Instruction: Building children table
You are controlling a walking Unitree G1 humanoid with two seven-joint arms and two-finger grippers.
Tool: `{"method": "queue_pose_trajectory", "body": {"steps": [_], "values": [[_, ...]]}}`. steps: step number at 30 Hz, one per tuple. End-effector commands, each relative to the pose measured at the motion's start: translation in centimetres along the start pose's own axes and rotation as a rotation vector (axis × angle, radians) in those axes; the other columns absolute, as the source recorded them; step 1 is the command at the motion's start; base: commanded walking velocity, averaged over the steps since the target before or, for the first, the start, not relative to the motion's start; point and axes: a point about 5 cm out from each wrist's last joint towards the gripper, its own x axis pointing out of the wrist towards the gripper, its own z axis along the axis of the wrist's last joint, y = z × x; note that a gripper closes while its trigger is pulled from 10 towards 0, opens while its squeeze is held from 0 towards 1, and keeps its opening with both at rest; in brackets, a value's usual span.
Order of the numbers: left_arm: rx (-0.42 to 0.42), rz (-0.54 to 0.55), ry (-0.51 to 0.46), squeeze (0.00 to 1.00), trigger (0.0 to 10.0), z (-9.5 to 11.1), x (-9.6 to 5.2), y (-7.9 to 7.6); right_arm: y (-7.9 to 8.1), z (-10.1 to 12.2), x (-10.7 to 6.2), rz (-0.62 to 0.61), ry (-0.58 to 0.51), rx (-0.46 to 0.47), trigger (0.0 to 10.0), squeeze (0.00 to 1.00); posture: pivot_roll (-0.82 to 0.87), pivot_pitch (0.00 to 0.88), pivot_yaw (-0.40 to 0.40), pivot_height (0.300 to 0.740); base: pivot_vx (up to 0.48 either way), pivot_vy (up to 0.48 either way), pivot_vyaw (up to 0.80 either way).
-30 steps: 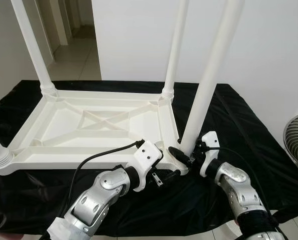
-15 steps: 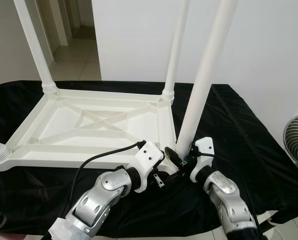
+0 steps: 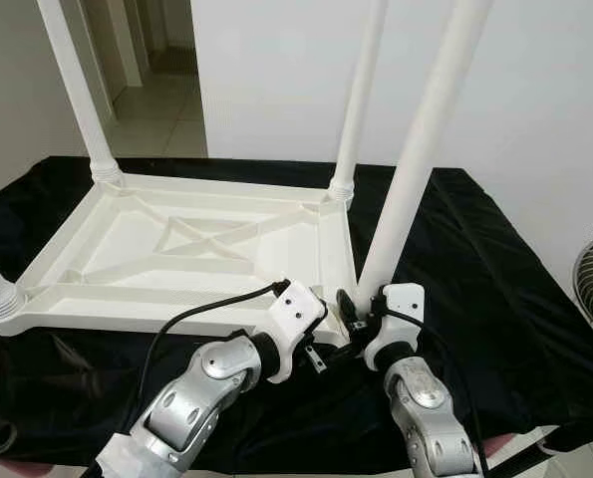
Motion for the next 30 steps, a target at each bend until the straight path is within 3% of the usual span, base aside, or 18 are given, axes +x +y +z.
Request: {"method": "queue_pose_trajectory", "body": {"steps": [1,7,8,9,10,14,19,21,22,23,26,30], "values": [[0.006,-0.071,0.016,0.00,10.0,-0.5,0.1,-0.3,-1.6,0.4,-0.1,-0.083,-0.007,-0.026,10.0,0.00,-0.03,0.000,-0.037,0.740,0.000,0.000,0.00],[-0.002,-0.056,0.037,0.00,10.0,-1.2,-0.7,0.1,-2.5,0.6,0.0,-0.124,-0.003,-0.037,10.0,0.00,-0.03,0.000,-0.038,0.740,0.000,0.000,0.00],[-0.006,-0.048,0.049,0.00,10.0,-1.5,-1.1,0.3,-2.8,0.7,0.1,-0.130,-0.006,-0.036,10.0,0.73,-0.02,0.000,-0.038,0.740,0.000,0.000,0.00],[-0.006,-0.048,0.049,0.00,10.0,-1.5,-1.1,0.3,-2.8,0.7,0.1,-0.130,-0.006,-0.036,10.0,0.73,-0.02,0.000,-0.038,0.740,0.000,0.000,0.00],[-0.010,-0.042,0.058,0.00,10.0,-1.8,-1.4,0.3,-2.9,0.7,0.1,-0.127,-0.009,-0.032,10.0,1.00,-0.02,0.000,-0.039,0.740,0.000,0.000,0.00],[-0.012,-0.029,0.068,0.00,10.0,-2.0,-2.0,0.5,-3.5,1.1,0.4,-0.098,-0.029,-0.034,10.0,1.00,-0.01,0.000,-0.043,0.740,0.000,0.000,0.00],[-0.007,-0.027,0.074,0.00,10.0,-2.1,-2.1,0.5,-4.3,1.8,0.9,0.044,-0.044,0.010,10.0,1.00,-0.01,0.000,-0.045,0.740,0.000,0.000,0.00],[-0.006,-0.028,0.072,0.00,10.0,-2.1,-2.1,0.5,-4.6,2.0,0.9,0.080,-0.047,-0.017,10.0,1.00,-0.01,0.000,-0.045,0.740,0.000,0.000,0.00],[-0.005,-0.030,0.071,0.00,10.0,-2.0,-2.0,0.5,-4.9,1.8,0.9,0.140,-0.021,-0.019,10.0,0.00,-0.01,0.000,-0.045,0.740,0.000,0.000,0.00],[-0.005,-0.030,0.071,0.00,10.0,-2.0,-2.0,0.5,-4.9,1.8,0.9,0.140,-0.021,-0.019,10.0,0.00,-0.01,0.000,-0.045,0.740,0.000,0.000,0.00],[-0.002,-0.036,0.067,0.00,10.0,-1.9,-2.0,0.4,-5.6,1.3,0.8,0.308,0.020,-0.070,10.0,0.00,-0.01,0.000,-0.045,0.740,0.000,0.000,0.00],[0.000,-0.036,0.066,0.00,10.0,-1.8,-2.0,0.5,-6.0,1.3,0.9,0.398,0.023,-0.113,10.0,0.00,-0.01,0.000,-0.041,0.740,0.000,0.000,0.00]]}}
